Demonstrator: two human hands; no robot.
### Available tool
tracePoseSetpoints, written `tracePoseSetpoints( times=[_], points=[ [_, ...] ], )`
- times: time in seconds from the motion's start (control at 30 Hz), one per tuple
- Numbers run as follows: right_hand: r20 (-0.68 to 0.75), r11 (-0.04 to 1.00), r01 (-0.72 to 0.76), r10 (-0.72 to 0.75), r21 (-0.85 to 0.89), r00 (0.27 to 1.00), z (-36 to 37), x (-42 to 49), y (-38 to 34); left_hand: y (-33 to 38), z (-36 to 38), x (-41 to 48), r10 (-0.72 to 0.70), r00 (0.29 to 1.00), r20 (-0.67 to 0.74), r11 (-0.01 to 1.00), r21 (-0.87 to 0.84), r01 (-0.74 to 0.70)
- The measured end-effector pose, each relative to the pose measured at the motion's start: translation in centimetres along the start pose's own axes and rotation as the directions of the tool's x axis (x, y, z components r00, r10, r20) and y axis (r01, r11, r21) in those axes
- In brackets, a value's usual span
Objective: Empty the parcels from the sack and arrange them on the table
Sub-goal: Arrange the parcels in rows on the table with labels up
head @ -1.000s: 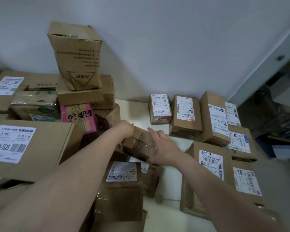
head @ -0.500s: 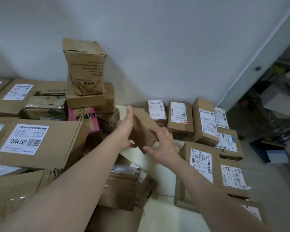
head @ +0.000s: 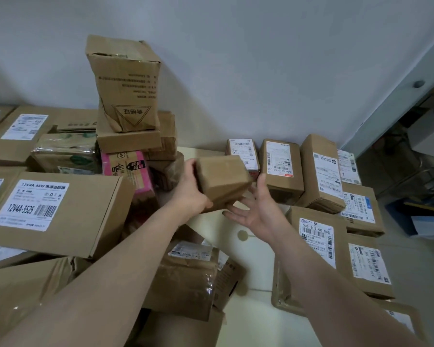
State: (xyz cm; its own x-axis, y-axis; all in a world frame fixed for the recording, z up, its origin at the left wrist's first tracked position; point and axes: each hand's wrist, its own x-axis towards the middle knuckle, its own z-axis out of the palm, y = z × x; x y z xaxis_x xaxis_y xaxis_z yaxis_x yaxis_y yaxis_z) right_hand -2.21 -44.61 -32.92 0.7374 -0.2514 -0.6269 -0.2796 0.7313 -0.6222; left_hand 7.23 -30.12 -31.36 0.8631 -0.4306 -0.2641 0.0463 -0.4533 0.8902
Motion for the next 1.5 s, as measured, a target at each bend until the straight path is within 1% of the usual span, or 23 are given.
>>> tracePoseSetpoints(
  times=[0.03, 0.07, 0.1, 0.13, 0.2, 0.27, 0.33, 0.4, 0.47, 0.5, 0.63, 0.7, 0.77, 0.8, 0.87, 0.93, 1.03, 1.2, 1.3, 1.37, 1.4, 1.43, 1.5],
  points=[
    [0.032, 1.0, 0.008, -0.009, 0.022, 0.999, 0.0, 0.1, -0.2, -0.4, 0.0, 0.1, 0.052, 0.997, 0.063, 0.995, 0.082, -0.057],
    [0.045, 0.999, 0.019, -0.02, 0.025, 0.999, 0.1, 0.1, -0.4, -0.8, 0.1, 0.0, 0.086, 0.989, 0.123, 0.99, 0.101, -0.099],
    [0.039, 0.999, 0.034, -0.035, 0.016, 0.999, 0.2, 0.0, -0.6, -1.0, 0.1, -0.1, 0.105, 0.983, 0.151, 0.991, 0.062, -0.115],
    [0.015, 0.999, 0.049, -0.049, 0.01, 0.999, 0.2, -0.2, -0.8, -1.1, 0.1, -0.1, 0.105, 0.987, 0.125, 0.994, -0.036, -0.102],
    [-0.025, 0.997, 0.075, -0.074, 0.016, 0.997, -0.1, -0.5, -1.2, -0.7, -0.3, -0.3, -0.017, 1.0, -0.016, 0.943, -0.333, 0.011],
    [0.014, 0.993, 0.121, -0.121, 0.008, 0.993, -0.5, -0.9, -1.2, -0.1, -0.9, -0.2, -0.223, 0.969, -0.106, 0.792, -0.599, 0.117],
    [0.072, 0.981, 0.183, -0.178, -0.065, 0.981, -0.7, -1.1, -0.7, 0.5, -1.1, 0.0, -0.35, 0.936, -0.042, 0.667, -0.713, 0.217],
    [0.105, 0.949, 0.267, -0.252, -0.165, 0.962, -0.3, -1.3, -0.2, 1.1, -0.7, -0.5, -0.39, 0.919, 0.065, 0.699, -0.628, 0.341],
    [0.156, 0.905, 0.346, -0.315, -0.248, 0.936, 0.0, -1.1, 0.1, 0.9, -0.2, -0.6, -0.412, 0.908, 0.073, 0.787, -0.473, 0.396],
    [0.182, 0.887, 0.372, -0.332, -0.272, 0.925, 0.1, -1.0, 0.1, 0.7, 0.0, -0.6, -0.422, 0.904, 0.071, 0.801, -0.439, 0.408],
    [0.235, 0.836, 0.436, -0.375, -0.334, 0.897, -0.2, -0.6, 0.3, 0.3, 0.5, 0.0, -0.466, 0.881, 0.086, 0.73, -0.526, 0.437],
    [0.255, 0.731, 0.499, -0.429, -0.465, 0.867, -0.2, -0.4, 0.8, 0.2, 1.0, 0.7, -0.445, 0.889, 0.104, 0.674, -0.614, 0.409],
    [0.259, 0.562, 0.545, -0.509, -0.622, 0.821, 0.2, 0.4, 1.2, 0.2, 1.5, 1.6, -0.391, 0.908, 0.152, 0.618, -0.687, 0.382],
    [0.262, 0.48, 0.551, -0.543, -0.682, 0.798, 0.5, 0.9, 1.3, 0.1, 1.8, 2.2, -0.364, 0.917, 0.164, 0.616, -0.696, 0.369],
    [0.299, 0.346, 0.559, -0.577, -0.754, 0.76, 1.4, 1.8, 1.3, 0.4, 2.2, 2.8, -0.363, 0.92, 0.15, 0.638, -0.68, 0.363],
    [0.328, 0.28, 0.544, -0.556, -0.791, 0.764, 1.9, 2.7, 1.5, -0.1, 2.9, 3.9, -0.401, 0.911, 0.091, 0.646, -0.678, 0.352],
    [0.307, 0.318, 0.501, -0.499, -0.805, 0.81, 1.7, 4.4, 1.9, -1.5, 4.0, 5.8, -0.447, 0.893, -0.051, 0.688, -0.657, 0.307],
    [0.229, 0.382, 0.45, -0.5, -0.807, 0.835, 0.7, 5.8, 1.9, -1.6, 5.3, 8.0, -0.362, 0.93, -0.067, 0.714, -0.661, 0.23],
    [0.151, 0.351, 0.377, -0.529, -0.857, 0.835, -0.1, 5.5, 2.4, -1.6, 5.6, 8.4, -0.333, 0.94, -0.072, 0.763, -0.606, 0.224],
    [0.061, 0.413, 0.305, -0.509, -0.858, 0.859, -0.5, 4.6, 2.8, -2.0, 5.2, 7.7, -0.324, 0.934, -0.149, 0.874, -0.426, 0.235],
    [0.011, 0.446, 0.259, -0.486, -0.857, 0.874, -0.7, 4.0, 3.0, -2.0, 4.9, 6.9, -0.316, 0.931, -0.183, 0.921, -0.296, 0.254],
    [-0.037, 0.464, 0.195, -0.446, -0.864, 0.894, -0.9, 3.4, 3.3, -2.4, 4.6, 6.2, -0.308, 0.929, -0.206, 0.947, -0.158, 0.279],
    [-0.104, 0.467, 0.066, -0.33, -0.882, 0.938, -1.0, 1.9, 4.0, -2.7, 3.9, 4.3, -0.332, 0.923, -0.193, 0.935, 0.066, 0.35]
  ],
)
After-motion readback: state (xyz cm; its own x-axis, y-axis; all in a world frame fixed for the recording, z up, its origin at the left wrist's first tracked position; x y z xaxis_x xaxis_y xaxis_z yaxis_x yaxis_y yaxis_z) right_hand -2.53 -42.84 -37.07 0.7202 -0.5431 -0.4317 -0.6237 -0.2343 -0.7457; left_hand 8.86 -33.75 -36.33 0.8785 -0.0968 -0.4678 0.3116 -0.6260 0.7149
